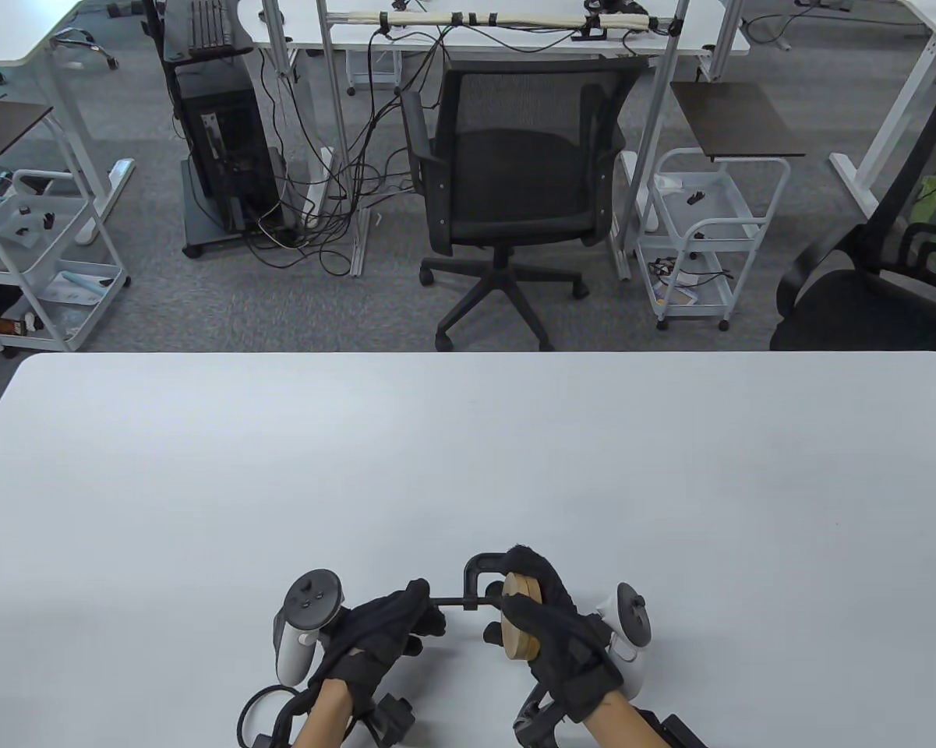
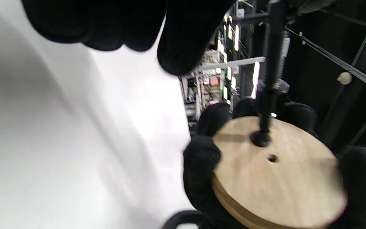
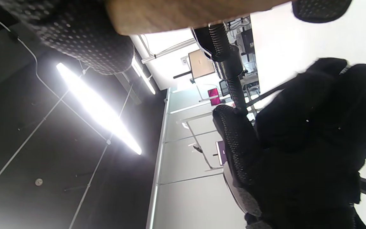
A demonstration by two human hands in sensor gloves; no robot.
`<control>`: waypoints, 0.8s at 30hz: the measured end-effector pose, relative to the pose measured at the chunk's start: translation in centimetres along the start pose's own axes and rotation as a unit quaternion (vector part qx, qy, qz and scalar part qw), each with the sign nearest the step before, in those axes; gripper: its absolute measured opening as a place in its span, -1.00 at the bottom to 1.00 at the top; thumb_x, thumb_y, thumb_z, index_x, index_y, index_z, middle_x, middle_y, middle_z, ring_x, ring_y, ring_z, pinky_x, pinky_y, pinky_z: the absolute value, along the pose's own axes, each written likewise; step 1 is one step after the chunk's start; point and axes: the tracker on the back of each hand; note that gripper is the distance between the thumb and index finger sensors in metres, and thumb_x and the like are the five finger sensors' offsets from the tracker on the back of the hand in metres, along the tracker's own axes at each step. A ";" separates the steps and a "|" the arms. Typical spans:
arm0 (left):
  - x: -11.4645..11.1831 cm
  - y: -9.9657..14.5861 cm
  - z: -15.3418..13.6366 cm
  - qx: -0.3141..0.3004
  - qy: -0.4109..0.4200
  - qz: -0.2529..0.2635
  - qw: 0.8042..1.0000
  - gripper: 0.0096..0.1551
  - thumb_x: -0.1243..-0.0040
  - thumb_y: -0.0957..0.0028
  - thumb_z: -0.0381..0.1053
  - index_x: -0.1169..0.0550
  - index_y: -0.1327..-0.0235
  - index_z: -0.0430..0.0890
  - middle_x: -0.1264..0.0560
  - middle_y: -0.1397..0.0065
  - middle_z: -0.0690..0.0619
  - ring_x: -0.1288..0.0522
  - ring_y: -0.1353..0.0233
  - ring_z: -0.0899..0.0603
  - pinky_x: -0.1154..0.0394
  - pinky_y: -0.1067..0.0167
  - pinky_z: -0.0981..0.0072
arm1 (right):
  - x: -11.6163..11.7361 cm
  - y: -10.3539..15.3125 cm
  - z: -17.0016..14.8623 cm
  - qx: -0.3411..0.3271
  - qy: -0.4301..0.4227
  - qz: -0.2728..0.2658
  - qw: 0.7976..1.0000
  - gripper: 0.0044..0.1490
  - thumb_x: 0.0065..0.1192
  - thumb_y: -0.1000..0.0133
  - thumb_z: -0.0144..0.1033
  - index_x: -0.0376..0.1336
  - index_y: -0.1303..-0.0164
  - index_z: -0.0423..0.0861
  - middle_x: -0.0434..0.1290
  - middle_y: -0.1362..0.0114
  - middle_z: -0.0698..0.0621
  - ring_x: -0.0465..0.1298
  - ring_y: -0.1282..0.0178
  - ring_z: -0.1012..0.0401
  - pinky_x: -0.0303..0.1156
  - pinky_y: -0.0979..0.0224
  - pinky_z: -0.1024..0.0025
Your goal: Screw the clamp shut
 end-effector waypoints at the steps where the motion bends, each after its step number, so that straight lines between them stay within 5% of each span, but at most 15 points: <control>1: 0.0 -0.1 0.1 -0.008 0.016 -0.007 1.000 -0.10 0.08 -0.22 0.44 -0.49 -0.37 -0.30 -0.21 -0.59 -0.37 -0.23 -0.46 -0.55 -0.37 -0.25 -0.31 | 0.0 0.0 0.0 0.002 -0.001 0.006 1.000 -0.02 0.44 -0.14 0.13 0.00 -0.61 0.02 -0.11 -0.70 -0.03 0.02 -0.53 -0.32 0.24 -0.27 -0.37; 7: -0.2 -0.2 1.1 -0.069 -0.002 -0.018 0.997 -0.22 -0.08 -0.23 0.22 -0.24 -0.64 -0.09 -0.06 -0.67 -0.34 -0.13 -0.55 -0.53 -0.31 -0.30 -0.37 | 0.0 0.0 -0.2 0.005 0.002 0.002 1.000 -0.02 0.45 -0.14 0.13 0.00 -0.61 0.02 -0.11 -0.70 -0.02 0.02 -0.53 -0.32 0.24 -0.27 -0.37; 13: -0.2 0.0 2.3 -0.120 -0.031 0.012 0.992 -0.41 -0.22 -0.14 -0.02 -0.40 -0.48 0.16 -0.15 -0.67 -0.27 -0.16 -0.57 -0.50 -0.32 -0.31 -0.40 | 0.0 0.0 -0.2 0.007 0.005 -0.002 1.000 -0.02 0.45 -0.14 0.13 0.00 -0.61 0.01 -0.10 -0.70 -0.03 0.02 -0.52 -0.32 0.24 -0.26 -0.37; 20: -0.2 0.2 2.7 -0.138 -0.058 0.029 0.988 -0.51 -0.30 -0.06 -0.09 -0.58 -0.29 0.16 -0.25 -0.64 -0.22 -0.21 -0.56 -0.48 -0.34 -0.30 -0.39 | 0.0 0.0 -0.2 0.010 0.000 -0.004 1.000 -0.02 0.45 -0.14 0.13 0.00 -0.61 0.01 -0.10 -0.70 -0.03 0.02 -0.52 -0.33 0.24 -0.26 -0.37; 24: -0.2 0.2 2.5 -0.128 -0.051 0.025 0.990 -0.33 -0.27 -0.12 0.05 -0.38 -0.53 0.07 -0.18 -0.66 -0.27 -0.18 -0.56 -0.49 -0.32 -0.30 -0.39 | -0.1 0.0 -0.1 0.005 0.000 -0.008 1.000 -0.02 0.44 -0.14 0.14 0.00 -0.61 0.02 -0.11 -0.70 -0.03 0.02 -0.53 -0.32 0.24 -0.27 -0.37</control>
Point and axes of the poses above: the tracker on the back of each hand, its own z axis roughly to the thumb side, its own y axis roughly from the fingertips to the wrist, x = y × z
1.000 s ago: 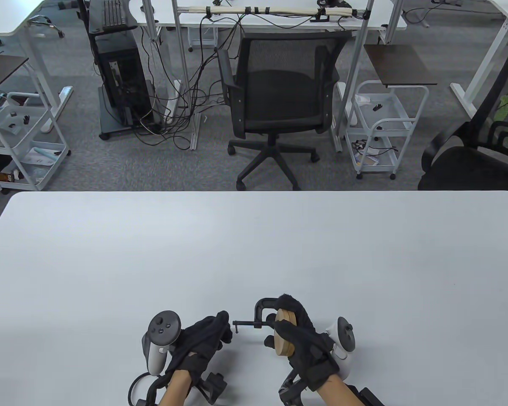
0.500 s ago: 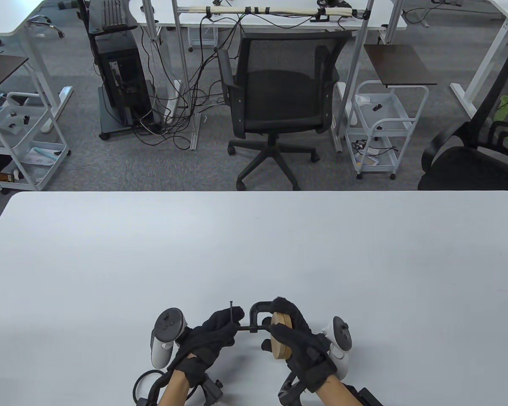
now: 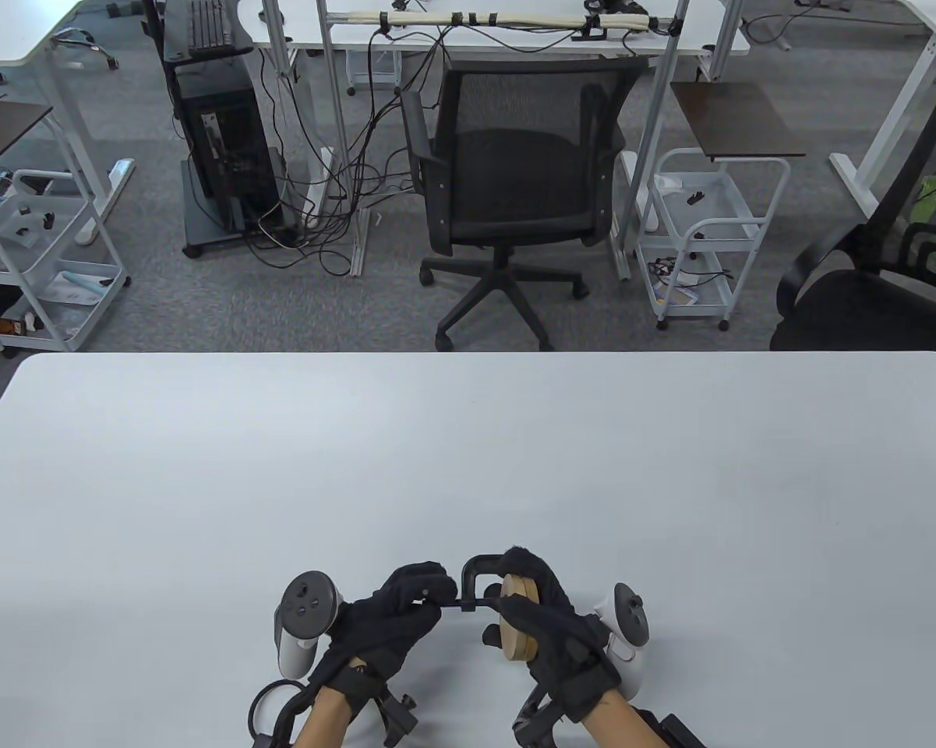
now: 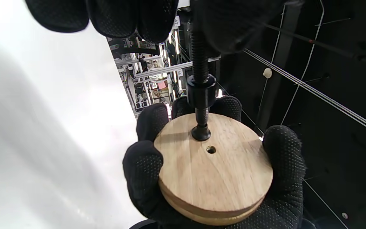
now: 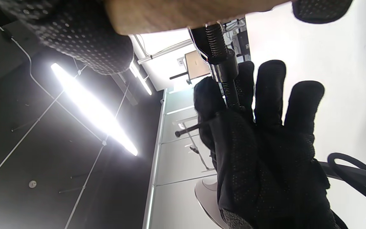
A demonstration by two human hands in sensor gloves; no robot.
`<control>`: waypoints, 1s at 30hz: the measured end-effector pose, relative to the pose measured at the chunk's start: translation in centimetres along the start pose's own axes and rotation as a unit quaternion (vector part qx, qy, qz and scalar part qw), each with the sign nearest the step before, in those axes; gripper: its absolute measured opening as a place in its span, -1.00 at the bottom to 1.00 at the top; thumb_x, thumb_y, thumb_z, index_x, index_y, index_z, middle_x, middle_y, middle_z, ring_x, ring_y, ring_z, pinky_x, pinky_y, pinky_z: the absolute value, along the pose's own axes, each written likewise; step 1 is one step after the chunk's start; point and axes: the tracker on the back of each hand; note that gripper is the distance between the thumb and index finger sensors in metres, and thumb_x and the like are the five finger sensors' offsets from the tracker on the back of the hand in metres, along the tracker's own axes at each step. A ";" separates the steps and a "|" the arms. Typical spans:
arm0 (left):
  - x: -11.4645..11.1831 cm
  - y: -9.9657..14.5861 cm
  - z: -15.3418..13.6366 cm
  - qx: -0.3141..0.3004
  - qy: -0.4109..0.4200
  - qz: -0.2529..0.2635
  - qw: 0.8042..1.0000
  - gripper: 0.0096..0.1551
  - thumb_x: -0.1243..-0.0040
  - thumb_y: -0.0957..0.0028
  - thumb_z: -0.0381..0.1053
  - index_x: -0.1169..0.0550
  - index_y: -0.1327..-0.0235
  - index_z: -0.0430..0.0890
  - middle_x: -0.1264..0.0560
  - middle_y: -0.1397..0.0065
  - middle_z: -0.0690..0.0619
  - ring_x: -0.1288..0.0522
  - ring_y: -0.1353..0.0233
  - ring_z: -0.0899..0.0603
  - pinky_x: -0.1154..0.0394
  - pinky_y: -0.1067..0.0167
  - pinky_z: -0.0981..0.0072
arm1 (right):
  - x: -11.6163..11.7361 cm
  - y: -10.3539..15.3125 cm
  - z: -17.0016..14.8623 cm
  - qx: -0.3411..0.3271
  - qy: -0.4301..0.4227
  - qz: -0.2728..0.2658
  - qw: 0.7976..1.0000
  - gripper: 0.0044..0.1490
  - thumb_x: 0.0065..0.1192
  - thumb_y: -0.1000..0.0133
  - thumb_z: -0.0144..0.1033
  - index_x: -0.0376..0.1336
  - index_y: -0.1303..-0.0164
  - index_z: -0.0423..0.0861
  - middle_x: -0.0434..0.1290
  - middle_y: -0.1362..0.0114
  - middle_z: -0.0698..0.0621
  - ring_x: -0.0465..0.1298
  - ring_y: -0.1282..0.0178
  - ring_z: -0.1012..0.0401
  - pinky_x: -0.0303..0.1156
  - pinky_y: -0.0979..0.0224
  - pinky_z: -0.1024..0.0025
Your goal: Screw the clamp shut
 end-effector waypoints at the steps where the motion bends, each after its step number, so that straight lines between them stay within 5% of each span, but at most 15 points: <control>1: 0.1 0.0 -0.1 0.004 0.008 0.000 1.000 -0.25 -0.27 -0.12 0.08 -0.31 -0.59 0.01 -0.16 -0.66 -0.28 -0.17 -0.56 -0.50 -0.32 -0.30 -0.39 | 0.0 0.0 0.1 -0.006 0.002 -0.002 1.000 -0.02 0.44 -0.14 0.13 -0.01 -0.61 0.02 -0.11 -0.70 -0.03 0.01 -0.53 -0.32 0.24 -0.27 -0.37; 4: 0.7 0.1 -0.3 0.008 0.030 0.005 0.999 -0.03 -0.26 -0.13 0.17 -0.10 -0.67 -0.13 -0.12 -0.66 -0.30 -0.16 -0.56 -0.51 -0.32 -0.30 -0.38 | -0.1 0.1 0.3 -0.015 0.010 -0.016 1.000 -0.02 0.45 -0.14 0.14 0.00 -0.60 0.02 -0.10 -0.70 -0.03 0.02 -0.52 -0.32 0.25 -0.27 -0.36; 7: 1.1 0.5 -0.7 0.049 0.025 0.044 0.998 -0.05 -0.22 -0.15 0.25 -0.16 -0.61 -0.21 -0.16 -0.62 -0.32 -0.20 -0.52 -0.51 -0.35 -0.27 -0.34 | -0.2 0.1 0.4 -0.015 -0.001 -0.013 1.000 -0.02 0.44 -0.14 0.14 -0.01 -0.61 0.02 -0.11 -0.70 -0.03 0.01 -0.53 -0.32 0.24 -0.27 -0.37; 10: 1.4 0.8 -1.2 0.101 -0.024 0.086 0.991 -0.22 -0.14 -0.12 0.40 -0.64 -0.09 -0.28 -0.39 -0.48 -0.32 -0.36 -0.39 -0.52 -0.44 -0.17 -0.30 | -0.2 0.2 0.5 -0.024 -0.001 -0.020 1.000 -0.02 0.44 -0.14 0.14 -0.01 -0.61 0.03 -0.11 -0.70 -0.02 0.01 -0.53 -0.32 0.24 -0.28 -0.36; 12: 1.2 0.5 -1.6 0.123 -0.026 0.033 0.992 -0.16 -0.01 -0.14 0.47 -0.76 0.21 -0.27 -0.50 -0.40 -0.29 -0.43 -0.33 -0.51 -0.47 -0.14 -0.28 | -0.2 0.3 0.5 -0.036 0.004 -0.027 0.999 -0.03 0.43 -0.15 0.14 -0.02 -0.60 0.03 -0.13 -0.70 -0.02 0.00 -0.54 -0.31 0.23 -0.29 -0.37; 15: 0.3 0.2 -2.4 0.133 0.061 -0.068 0.987 0.01 0.10 -0.19 0.52 -0.64 -0.19 -0.35 -0.33 -0.55 -0.32 -0.31 -0.43 -0.53 -0.40 -0.24 -0.30 | 0.0 0.4 0.4 -0.049 0.014 -0.051 0.997 -0.02 0.44 -0.13 0.15 -0.01 -0.59 0.03 -0.11 -0.69 -0.02 0.02 -0.53 -0.31 0.24 -0.28 -0.36; 25: -0.1 -0.1 -2.2 0.089 0.113 -0.056 0.988 -0.12 0.00 -0.24 0.39 -0.20 -0.65 -0.12 -0.04 -0.67 -0.36 -0.15 -0.53 -0.53 -0.32 -0.31 -0.34 | 1.0 0.1 -0.3 -0.013 0.031 0.020 0.999 -0.02 0.44 -0.14 0.13 -0.01 -0.61 0.02 -0.11 -0.70 -0.03 0.01 -0.53 -0.32 0.23 -0.28 -0.37; 30: 0.3 -0.1 -0.6 0.027 0.063 -0.020 0.997 -0.33 -0.17 -0.20 0.12 -0.29 -0.60 0.16 -0.09 -0.69 -0.31 -0.15 -0.56 -0.50 -0.31 -0.31 -0.38 | 1.0 0.2 -0.5 -0.005 0.031 0.012 0.999 -0.02 0.45 -0.13 0.14 0.00 -0.61 0.01 -0.10 -0.69 -0.04 0.02 -0.52 -0.32 0.24 -0.26 -0.37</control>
Point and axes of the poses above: the tracker on the back of each hand, its own z axis roughly to the thumb side, its own y axis roughly from the fingertips to the wrist, x = y × z
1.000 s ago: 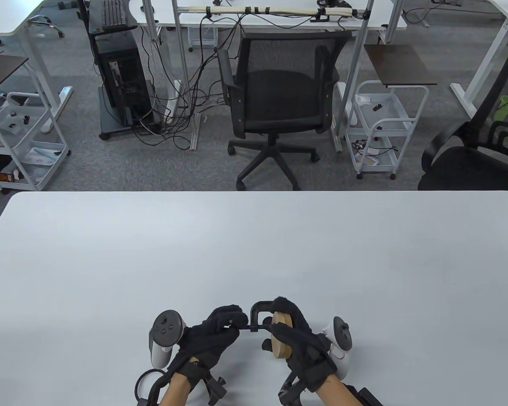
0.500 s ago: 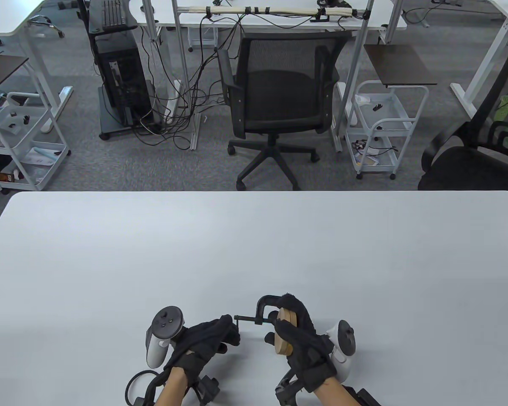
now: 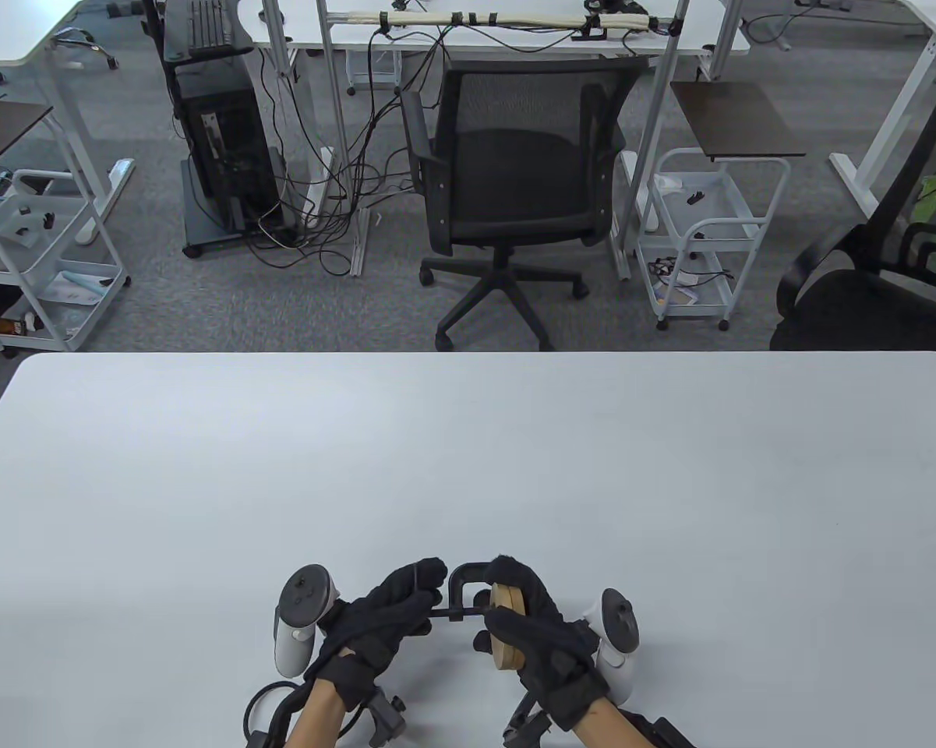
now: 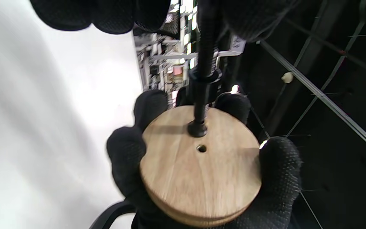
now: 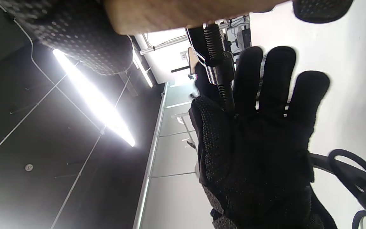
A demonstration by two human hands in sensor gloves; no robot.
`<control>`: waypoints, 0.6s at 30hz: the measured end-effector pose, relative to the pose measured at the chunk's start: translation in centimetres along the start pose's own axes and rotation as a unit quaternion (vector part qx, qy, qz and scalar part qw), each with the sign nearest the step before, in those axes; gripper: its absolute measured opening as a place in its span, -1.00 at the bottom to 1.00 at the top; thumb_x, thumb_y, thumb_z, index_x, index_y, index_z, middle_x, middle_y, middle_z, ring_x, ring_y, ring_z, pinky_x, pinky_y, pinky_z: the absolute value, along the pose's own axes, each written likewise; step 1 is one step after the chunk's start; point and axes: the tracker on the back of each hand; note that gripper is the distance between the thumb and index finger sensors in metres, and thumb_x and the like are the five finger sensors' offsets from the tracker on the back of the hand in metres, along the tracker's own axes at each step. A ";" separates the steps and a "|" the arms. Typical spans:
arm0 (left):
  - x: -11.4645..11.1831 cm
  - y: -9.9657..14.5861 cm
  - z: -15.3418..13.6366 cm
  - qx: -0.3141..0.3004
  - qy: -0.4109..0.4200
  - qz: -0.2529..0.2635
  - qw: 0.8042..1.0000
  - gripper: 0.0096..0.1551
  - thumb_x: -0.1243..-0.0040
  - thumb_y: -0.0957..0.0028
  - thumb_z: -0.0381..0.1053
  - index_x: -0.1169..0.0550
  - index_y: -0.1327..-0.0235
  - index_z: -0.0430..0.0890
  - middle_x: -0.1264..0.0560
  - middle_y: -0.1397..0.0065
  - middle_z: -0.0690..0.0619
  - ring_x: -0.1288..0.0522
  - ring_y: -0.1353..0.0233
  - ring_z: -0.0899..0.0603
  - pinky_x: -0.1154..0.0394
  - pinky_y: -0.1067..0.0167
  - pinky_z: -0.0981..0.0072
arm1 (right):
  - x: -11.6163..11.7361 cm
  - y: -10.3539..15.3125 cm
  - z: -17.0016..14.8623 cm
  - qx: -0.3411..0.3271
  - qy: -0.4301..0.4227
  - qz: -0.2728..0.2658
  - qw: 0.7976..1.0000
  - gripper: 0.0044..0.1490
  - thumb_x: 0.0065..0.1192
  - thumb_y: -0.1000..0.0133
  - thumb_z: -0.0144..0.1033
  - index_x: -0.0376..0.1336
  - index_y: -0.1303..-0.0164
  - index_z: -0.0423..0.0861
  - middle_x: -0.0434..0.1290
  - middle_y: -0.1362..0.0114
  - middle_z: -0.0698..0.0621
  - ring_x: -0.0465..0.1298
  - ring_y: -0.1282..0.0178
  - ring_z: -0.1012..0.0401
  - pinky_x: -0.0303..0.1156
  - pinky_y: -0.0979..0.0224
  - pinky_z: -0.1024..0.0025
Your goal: Screw the clamp shut
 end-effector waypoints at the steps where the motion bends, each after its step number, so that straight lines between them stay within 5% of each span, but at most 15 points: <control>1: 0.0 0.0 0.3 -0.010 -0.009 0.006 1.000 -0.36 -0.21 -0.18 0.08 -0.34 -0.56 0.18 -0.12 -0.68 -0.29 -0.16 -0.56 -0.50 -0.31 -0.31 -0.38 | 0.0 0.0 0.0 0.002 -0.002 -0.001 1.000 -0.02 0.45 -0.14 0.14 0.00 -0.61 0.01 -0.10 -0.69 -0.04 0.02 -0.52 -0.32 0.24 -0.27 -0.37; 9: -0.6 0.2 2.2 -0.072 -0.129 0.023 0.989 -0.56 -0.32 -0.09 -0.07 -0.61 -0.25 0.21 -0.24 -0.66 -0.20 -0.21 -0.56 -0.48 -0.32 -0.31 -0.41 | -0.7 0.0 -0.4 0.017 -0.028 -0.029 0.999 -0.01 0.45 -0.14 0.13 0.00 -0.61 0.01 -0.10 -0.69 -0.05 0.02 -0.52 -0.33 0.24 -0.26 -0.37; 13: -0.7 0.2 2.0 -0.062 -0.125 0.025 0.990 -0.51 -0.29 -0.11 -0.04 -0.56 -0.34 0.17 -0.23 -0.65 -0.24 -0.21 -0.56 -0.49 -0.32 -0.30 -0.40 | -0.8 0.0 -0.4 0.017 -0.031 -0.033 0.999 -0.01 0.44 -0.14 0.13 0.00 -0.61 0.01 -0.10 -0.69 -0.05 0.02 -0.52 -0.33 0.24 -0.26 -0.37; 18: 0.0 0.4 1.5 -0.036 -0.099 0.036 0.994 -0.15 -0.29 -0.11 0.17 -0.25 -0.64 0.01 -0.13 -0.67 -0.31 -0.16 -0.55 -0.53 -0.31 -0.29 -0.40 | -1.1 0.0 -0.2 0.010 -0.034 -0.049 0.998 -0.01 0.45 -0.13 0.13 0.00 -0.60 0.01 -0.10 -0.69 -0.04 0.01 -0.52 -0.32 0.24 -0.27 -0.37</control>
Point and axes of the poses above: the tracker on the back of each hand, its own z axis roughly to the thumb side, its own y axis roughly from the fingertips to the wrist, x = y × z
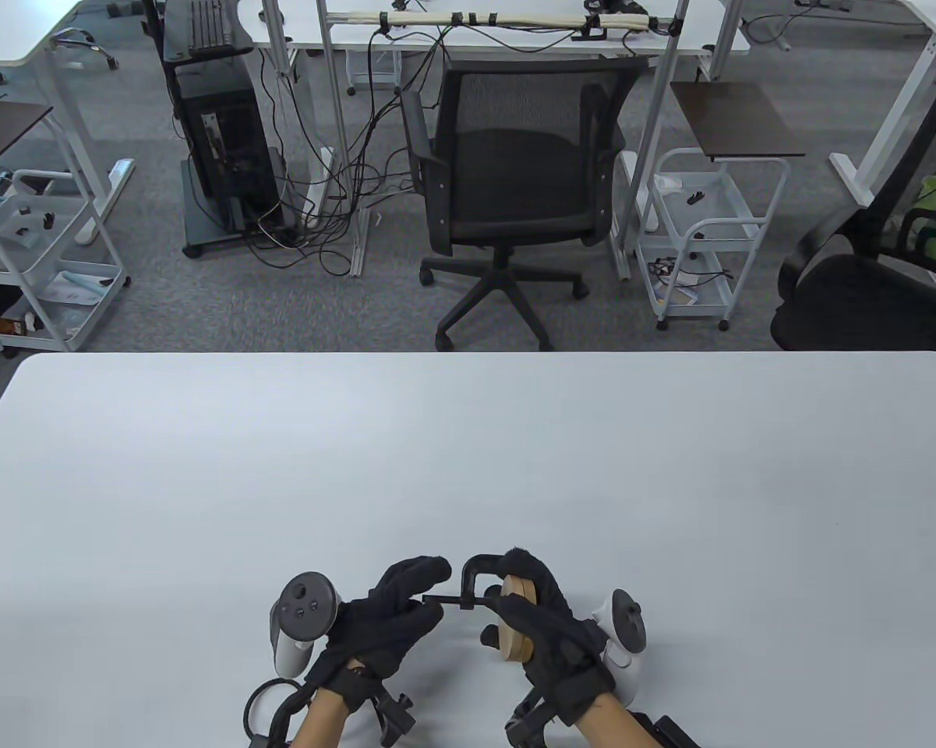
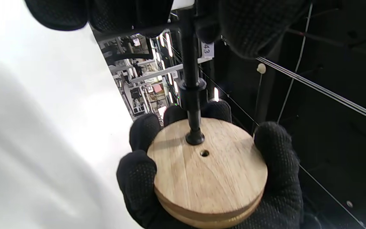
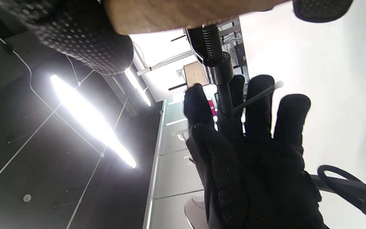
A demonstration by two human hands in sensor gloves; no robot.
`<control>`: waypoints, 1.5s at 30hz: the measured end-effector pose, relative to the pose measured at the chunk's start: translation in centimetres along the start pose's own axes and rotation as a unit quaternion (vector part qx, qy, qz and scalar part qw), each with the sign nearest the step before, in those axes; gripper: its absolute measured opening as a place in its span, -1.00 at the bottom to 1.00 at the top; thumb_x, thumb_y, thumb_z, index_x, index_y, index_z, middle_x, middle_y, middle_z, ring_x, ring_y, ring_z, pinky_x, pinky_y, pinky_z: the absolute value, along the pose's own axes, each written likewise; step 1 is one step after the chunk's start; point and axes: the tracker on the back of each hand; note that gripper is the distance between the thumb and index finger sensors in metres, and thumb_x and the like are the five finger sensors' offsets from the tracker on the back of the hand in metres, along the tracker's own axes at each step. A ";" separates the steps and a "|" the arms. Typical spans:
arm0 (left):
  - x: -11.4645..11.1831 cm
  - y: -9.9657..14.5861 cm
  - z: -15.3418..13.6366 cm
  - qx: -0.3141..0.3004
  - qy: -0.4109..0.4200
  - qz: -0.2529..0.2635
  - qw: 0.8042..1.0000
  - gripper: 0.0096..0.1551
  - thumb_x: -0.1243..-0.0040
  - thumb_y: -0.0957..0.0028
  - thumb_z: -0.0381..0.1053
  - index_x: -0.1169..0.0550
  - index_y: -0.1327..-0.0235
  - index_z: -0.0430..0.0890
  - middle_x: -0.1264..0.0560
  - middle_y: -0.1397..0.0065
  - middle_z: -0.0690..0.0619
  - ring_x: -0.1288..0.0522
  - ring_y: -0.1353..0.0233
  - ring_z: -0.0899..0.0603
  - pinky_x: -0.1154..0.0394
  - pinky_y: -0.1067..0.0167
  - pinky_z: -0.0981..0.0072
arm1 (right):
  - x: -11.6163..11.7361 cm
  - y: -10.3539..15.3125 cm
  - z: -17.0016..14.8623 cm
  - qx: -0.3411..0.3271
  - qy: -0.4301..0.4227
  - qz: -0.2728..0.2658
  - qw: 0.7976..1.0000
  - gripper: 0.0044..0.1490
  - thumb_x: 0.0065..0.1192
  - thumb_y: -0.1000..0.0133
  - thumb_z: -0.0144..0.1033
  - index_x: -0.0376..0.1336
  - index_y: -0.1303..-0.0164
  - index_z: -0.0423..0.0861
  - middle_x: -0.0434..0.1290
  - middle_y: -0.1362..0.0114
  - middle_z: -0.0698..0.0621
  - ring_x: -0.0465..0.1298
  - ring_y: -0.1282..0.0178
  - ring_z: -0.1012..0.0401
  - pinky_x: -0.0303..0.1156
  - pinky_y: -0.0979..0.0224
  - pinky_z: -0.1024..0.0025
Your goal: Screw the clamp shut
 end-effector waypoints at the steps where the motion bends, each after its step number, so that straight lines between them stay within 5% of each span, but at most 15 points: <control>1: 0.3 0.1 -0.1 0.014 -0.007 0.015 1.000 -0.13 -0.28 -0.11 0.20 -0.24 -0.65 -0.01 -0.13 -0.66 -0.32 -0.17 -0.54 -0.53 -0.32 -0.29 -0.38 | -0.1 0.0 0.0 -0.005 -0.002 -0.002 1.000 -0.02 0.44 -0.14 0.13 -0.01 -0.60 0.01 -0.11 -0.69 -0.04 0.02 -0.52 -0.32 0.24 -0.27 -0.37; 3: 0.7 0.6 -0.4 0.057 -0.039 0.064 0.996 -0.19 -0.26 -0.10 0.27 -0.38 -0.48 -0.16 -0.17 -0.62 -0.34 -0.21 -0.50 -0.54 -0.36 -0.25 -0.34 | -0.3 0.1 0.0 -0.006 -0.007 -0.008 1.000 -0.02 0.44 -0.14 0.13 -0.01 -0.60 0.01 -0.11 -0.69 -0.04 0.01 -0.52 -0.32 0.23 -0.27 -0.37; 5: 1.0 0.9 -1.0 0.080 -0.076 0.109 0.988 -0.31 -0.17 -0.11 0.36 -0.69 0.04 -0.23 -0.32 -0.53 -0.34 -0.31 -0.42 -0.54 -0.42 -0.19 -0.30 | -0.3 0.1 0.1 -0.010 -0.007 -0.014 1.000 -0.02 0.44 -0.14 0.13 -0.01 -0.60 0.02 -0.11 -0.69 -0.04 0.01 -0.52 -0.32 0.23 -0.27 -0.37; 7: 0.8 0.8 -1.5 0.109 -0.068 0.084 0.988 -0.25 -0.08 -0.14 0.42 -0.79 0.34 -0.23 -0.41 -0.48 -0.32 -0.35 -0.38 -0.54 -0.43 -0.17 -0.29 | -0.3 0.1 0.0 -0.015 -0.002 -0.017 1.000 -0.02 0.44 -0.14 0.13 -0.01 -0.60 0.02 -0.11 -0.69 -0.04 0.01 -0.52 -0.32 0.23 -0.27 -0.37; 10: 0.0 0.7 -2.4 0.162 -0.003 -0.015 0.987 -0.07 0.08 -0.18 0.50 -0.73 0.07 -0.31 -0.29 -0.56 -0.38 -0.25 -0.44 -0.58 -0.38 -0.23 -0.32 | -0.2 0.0 -0.1 -0.016 -0.001 -0.006 1.000 -0.02 0.44 -0.13 0.14 -0.01 -0.60 0.02 -0.11 -0.69 -0.04 0.01 -0.53 -0.32 0.23 -0.27 -0.37; 13: -0.7 0.6 -2.9 0.166 0.033 -0.027 0.985 0.12 0.15 -0.18 0.54 -0.62 -0.21 -0.45 -0.21 -0.60 -0.42 -0.22 -0.45 -0.59 -0.38 -0.24 -0.30 | 0.0 0.0 -0.1 -0.013 0.007 0.015 1.000 -0.01 0.44 -0.14 0.13 -0.01 -0.61 0.02 -0.11 -0.69 -0.04 0.01 -0.53 -0.32 0.23 -0.28 -0.37; 19: -1.0 0.2 -2.7 0.106 0.107 -0.045 0.988 -0.15 0.04 -0.26 0.35 -0.28 -0.61 -0.18 0.04 -0.67 -0.40 -0.04 -0.55 -0.56 -0.27 -0.33 -0.36 | 0.4 -0.1 -0.1 -0.010 0.023 0.029 0.999 -0.01 0.45 -0.13 0.13 0.00 -0.61 0.01 -0.10 -0.69 -0.04 0.01 -0.52 -0.32 0.23 -0.27 -0.37; 23: -0.5 0.0 -1.8 0.055 0.076 -0.026 0.995 -0.35 -0.10 -0.23 0.15 -0.32 -0.60 0.07 0.00 -0.69 -0.34 -0.04 -0.57 -0.54 -0.27 -0.33 -0.39 | 0.4 -0.1 -0.2 -0.007 0.033 0.026 0.999 -0.01 0.46 -0.13 0.12 0.01 -0.61 0.00 -0.09 -0.69 -0.05 0.02 -0.52 -0.33 0.23 -0.26 -0.38; 29: -0.4 0.0 -0.2 -0.015 0.007 -0.001 1.000 -0.49 -0.26 -0.09 -0.08 -0.53 -0.33 0.24 -0.13 -0.70 -0.24 -0.09 -0.59 -0.51 -0.28 -0.33 -0.42 | 0.0 -0.2 -0.5 0.006 0.022 0.021 1.000 -0.01 0.44 -0.14 0.13 -0.01 -0.61 0.01 -0.11 -0.69 -0.06 0.01 -0.52 -0.32 0.23 -0.27 -0.37; 39: -0.5 -0.1 -0.1 -0.011 -0.019 0.013 1.000 -0.48 -0.27 -0.10 -0.06 -0.51 -0.37 0.19 -0.18 -0.67 -0.25 -0.14 -0.57 -0.51 -0.30 -0.30 -0.41 | -0.1 -0.2 -0.7 0.013 0.013 0.014 1.000 -0.01 0.44 -0.14 0.13 -0.01 -0.61 0.01 -0.11 -0.69 -0.06 0.01 -0.52 -0.32 0.23 -0.27 -0.37; 45: 0.3 0.4 -0.6 0.029 -0.107 0.038 0.993 -0.07 -0.28 -0.05 0.33 -0.28 -0.61 -0.03 -0.19 -0.65 -0.32 -0.20 -0.52 -0.55 -0.36 -0.25 -0.37 | -0.2 -0.1 -0.5 0.008 0.018 0.005 1.000 -0.01 0.44 -0.13 0.13 -0.01 -0.61 0.01 -0.10 -0.69 -0.06 0.01 -0.52 -0.32 0.23 -0.26 -0.37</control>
Point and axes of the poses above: the tracker on the back of each hand, its own z axis roughly to the thumb side, its own y axis roughly from the fingertips to the wrist, x = y × z
